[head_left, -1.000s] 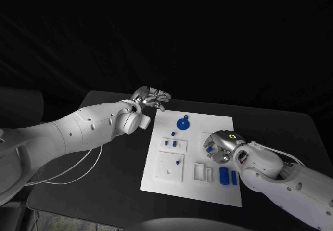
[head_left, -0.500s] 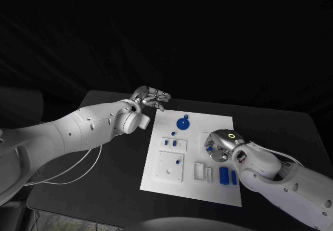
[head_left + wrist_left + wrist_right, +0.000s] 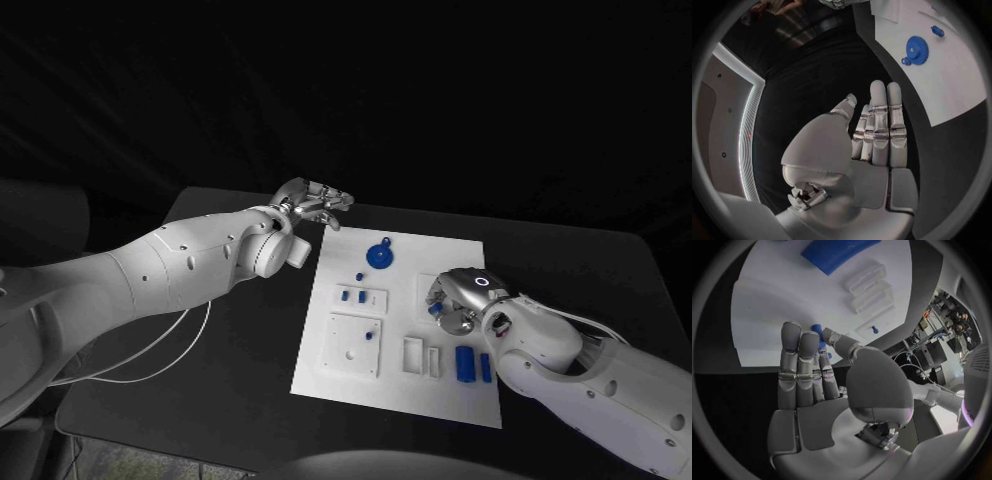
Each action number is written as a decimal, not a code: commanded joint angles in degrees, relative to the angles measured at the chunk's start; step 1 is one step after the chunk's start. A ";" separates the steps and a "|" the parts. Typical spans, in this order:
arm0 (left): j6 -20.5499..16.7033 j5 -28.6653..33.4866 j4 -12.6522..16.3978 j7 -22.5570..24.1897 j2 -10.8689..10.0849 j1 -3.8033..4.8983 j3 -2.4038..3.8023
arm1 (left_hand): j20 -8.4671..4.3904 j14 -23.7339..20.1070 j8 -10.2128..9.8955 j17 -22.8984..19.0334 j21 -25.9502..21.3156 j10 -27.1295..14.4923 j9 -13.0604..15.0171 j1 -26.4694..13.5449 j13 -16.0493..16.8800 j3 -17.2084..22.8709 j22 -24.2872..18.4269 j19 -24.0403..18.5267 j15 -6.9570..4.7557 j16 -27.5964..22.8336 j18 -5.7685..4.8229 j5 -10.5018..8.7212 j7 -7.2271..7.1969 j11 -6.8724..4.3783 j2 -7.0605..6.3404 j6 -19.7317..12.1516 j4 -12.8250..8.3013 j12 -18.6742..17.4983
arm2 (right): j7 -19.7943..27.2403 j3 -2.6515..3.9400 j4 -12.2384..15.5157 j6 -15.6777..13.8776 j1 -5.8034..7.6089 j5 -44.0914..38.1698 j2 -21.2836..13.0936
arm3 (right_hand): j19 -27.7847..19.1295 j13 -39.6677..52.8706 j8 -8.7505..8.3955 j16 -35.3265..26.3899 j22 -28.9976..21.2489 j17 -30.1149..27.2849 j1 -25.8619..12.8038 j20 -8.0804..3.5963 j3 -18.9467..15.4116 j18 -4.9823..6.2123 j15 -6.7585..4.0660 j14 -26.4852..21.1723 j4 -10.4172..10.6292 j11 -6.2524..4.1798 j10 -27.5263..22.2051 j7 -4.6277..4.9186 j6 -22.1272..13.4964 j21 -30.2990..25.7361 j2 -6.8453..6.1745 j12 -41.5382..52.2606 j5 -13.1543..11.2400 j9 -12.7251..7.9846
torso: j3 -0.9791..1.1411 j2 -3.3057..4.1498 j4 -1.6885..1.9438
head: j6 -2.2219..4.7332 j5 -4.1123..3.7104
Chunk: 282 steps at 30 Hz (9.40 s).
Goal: Assemble the parts on the task board
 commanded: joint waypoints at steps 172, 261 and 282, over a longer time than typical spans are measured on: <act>2.82 0.34 -4.05 -0.54 4.24 0.02 0.03 | 0.20 -0.32 0.10 -0.22 0.00 -0.66 -0.05 -0.10 0.09 -0.61 -0.89 -0.15 0.24 -0.07 -0.39 -0.23 0.01 0.15 1.12 -0.80 0.82 -0.12 | -2.39 -10.70 0.47 -3.15 -2.50 -3.81 14.04 | 1.91 0.19 0.12 -1.69 9.10 2.03 0.18 -2.15 -1.95 -2.11 -1.95 0.27 -3.06 -1.87 6.77 -0.91 3.91 0.53 3.13 -0.09 0.41 0.31 | -0.24 -0.13 0.26 | -1.93 3.64; 0.59 2.14 0.71 3.53 -2.76 -1.82 -0.89 | 0.16 0.05 0.07 -0.39 -0.24 -0.15 -0.01 -4.64 0.17 -11.66 -2.66 0.17 0.30 -0.58 -0.81 -1.55 0.04 0.11 0.70 -0.58 2.79 -0.04 | -17.79 3.99 4.02 14.73 -1.30 42.13 -8.97 | 2.59 61.99 0.21 10.93 12.01 20.04 -13.44 -4.55 -15.40 -5.29 -4.37 0.30 14.45 -6.20 3.47 -4.67 0.54 13.07 0.67 47.43 -0.35 33.09 | 0.28 -6.50 -1.99 | -2.03 -6.97; -0.01 1.87 1.87 3.31 -3.05 -5.11 -1.56 | 0.16 0.09 -0.26 -0.40 -0.18 -0.48 0.00 -6.22 0.17 -11.84 -3.33 0.13 0.36 -0.86 -0.90 -1.61 0.26 0.24 -1.65 -1.29 5.25 -0.05 | -19.92 -1.25 -1.99 14.05 -3.46 36.06 -3.69 | 2.74 64.59 0.17 11.77 13.93 22.84 -16.25 -4.50 -13.65 -5.23 -4.21 0.56 15.71 -5.76 3.36 -3.86 -1.20 14.52 -1.25 47.22 -0.57 31.21 | -0.46 -10.92 -1.59 | -5.27 -7.67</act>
